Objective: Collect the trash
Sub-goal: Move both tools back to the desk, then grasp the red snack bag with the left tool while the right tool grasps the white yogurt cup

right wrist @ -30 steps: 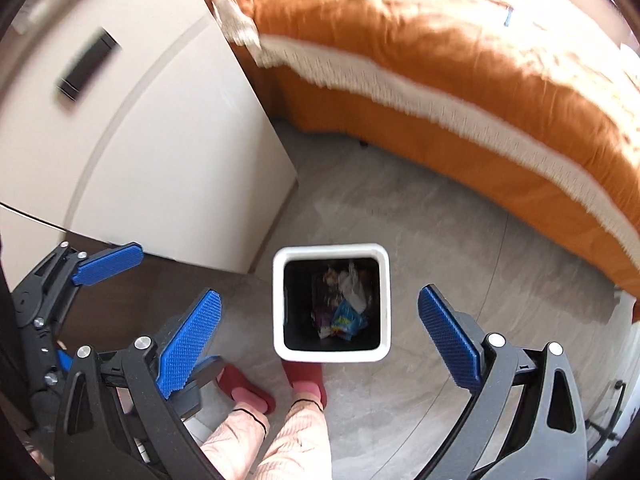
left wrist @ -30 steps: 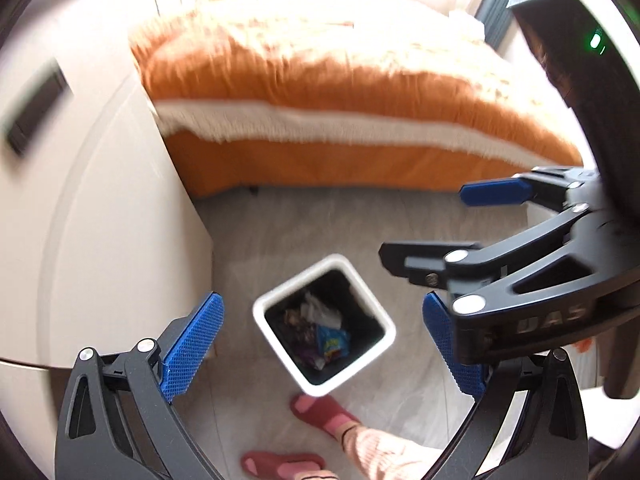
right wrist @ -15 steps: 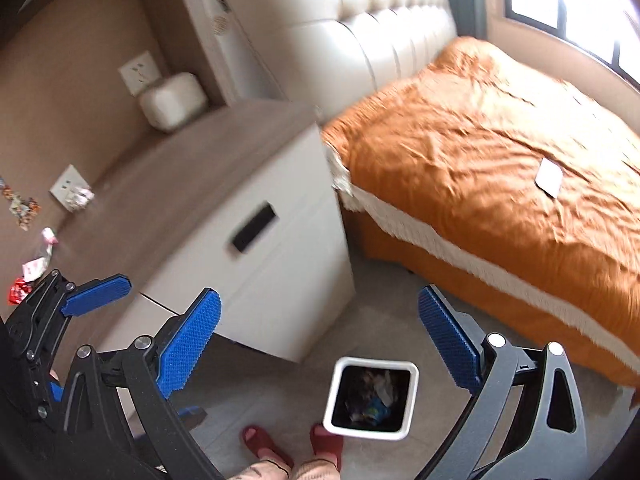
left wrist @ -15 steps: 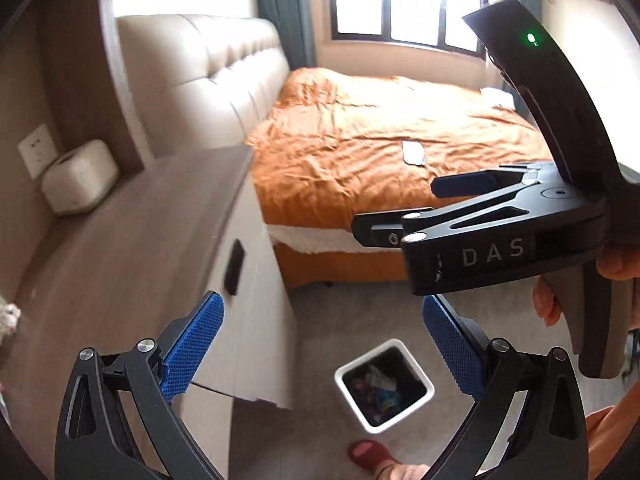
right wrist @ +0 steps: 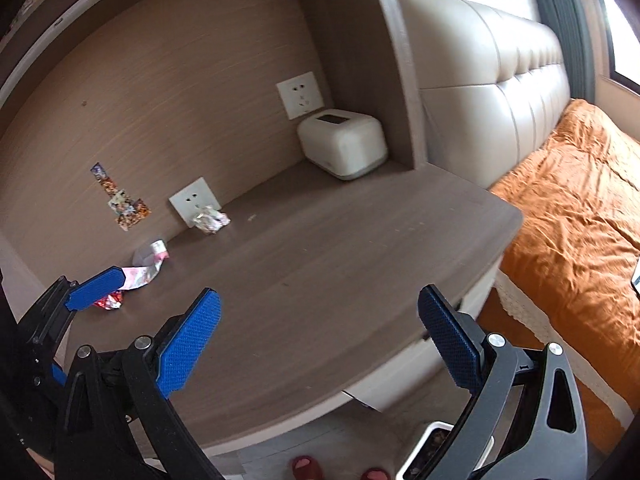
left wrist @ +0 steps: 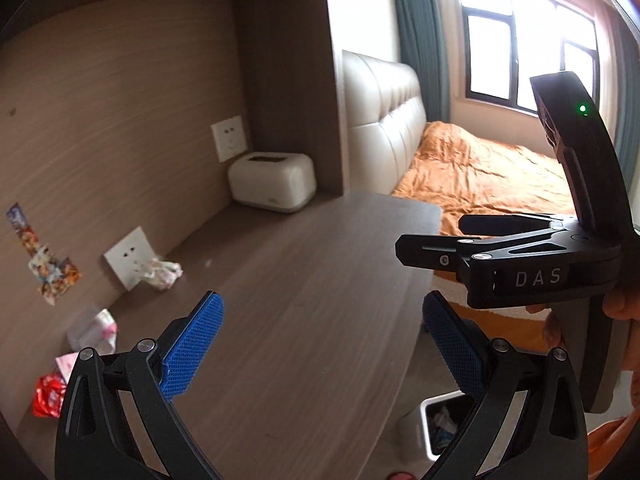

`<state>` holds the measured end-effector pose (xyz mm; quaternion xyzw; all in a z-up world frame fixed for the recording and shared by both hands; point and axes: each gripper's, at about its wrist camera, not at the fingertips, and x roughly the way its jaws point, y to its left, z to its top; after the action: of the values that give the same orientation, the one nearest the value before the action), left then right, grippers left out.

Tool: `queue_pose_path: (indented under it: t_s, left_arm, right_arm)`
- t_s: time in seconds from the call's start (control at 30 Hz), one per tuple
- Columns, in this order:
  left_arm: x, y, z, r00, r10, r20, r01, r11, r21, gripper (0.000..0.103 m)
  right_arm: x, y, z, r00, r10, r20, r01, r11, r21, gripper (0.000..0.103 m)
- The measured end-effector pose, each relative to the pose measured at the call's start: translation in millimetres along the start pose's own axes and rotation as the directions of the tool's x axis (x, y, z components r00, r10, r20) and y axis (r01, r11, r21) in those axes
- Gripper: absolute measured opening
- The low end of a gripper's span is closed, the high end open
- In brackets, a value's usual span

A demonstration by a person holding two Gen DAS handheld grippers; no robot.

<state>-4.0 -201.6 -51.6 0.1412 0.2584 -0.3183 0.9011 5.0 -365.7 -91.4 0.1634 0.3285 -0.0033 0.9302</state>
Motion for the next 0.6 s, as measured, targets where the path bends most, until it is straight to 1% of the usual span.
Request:
queue_pose_path:
  t_s: [0.1,0.2,0.3,0.33,0.4,0.5,0.6]
  left_arm:
    - [-15.2,30.4,-1.7,0.998,0.061,0.013,-0.060,0.995,-0.074,0.098]
    - [-27.4,59.7,-7.1,0.991,0.129,0.020,-0.125,0.982,-0.140,0.098]
    - [-39.3,90.1,-16.5,0.978,0.208,0.017,-0.201,0.962,-0.186,0.098]
    - [-45.3,102.3,-21.8,0.971,0.238,0.015,-0.230,0.950,-0.210,0.098]
    - [-49.0,120.3,-29.0,0.960,0.279,0.001,-0.271,0.932,-0.242,0.098]
    - [-56.5,145.1,-41.3,0.947,0.319,-0.022,-0.312,0.906,-0.286,0.098]
    - [-59.7,170.9,-56.1,0.926,0.373,-0.061,-0.373,0.875,-0.308,0.098]
  right_arm:
    - [15.6,30.3,10.1,0.998,0.056,-0.006,-0.056,0.997,-0.055,0.098]
    - [32.3,60.3,18.1,0.994,0.110,-0.015,-0.110,0.988,-0.105,0.098]
    - [48.9,92.9,23.5,0.987,0.157,-0.026,-0.160,0.975,-0.156,0.098]
    - [53.1,100.4,23.6,0.985,0.168,-0.028,-0.171,0.971,-0.165,0.098]
    - [70.3,120.5,23.6,0.976,0.207,-0.067,-0.215,0.962,-0.170,0.098]
    - [92.2,147.8,22.5,0.964,0.248,-0.097,-0.262,0.949,-0.175,0.098]
    - [115.4,175.4,21.0,0.952,0.280,-0.125,-0.299,0.938,-0.174,0.098]
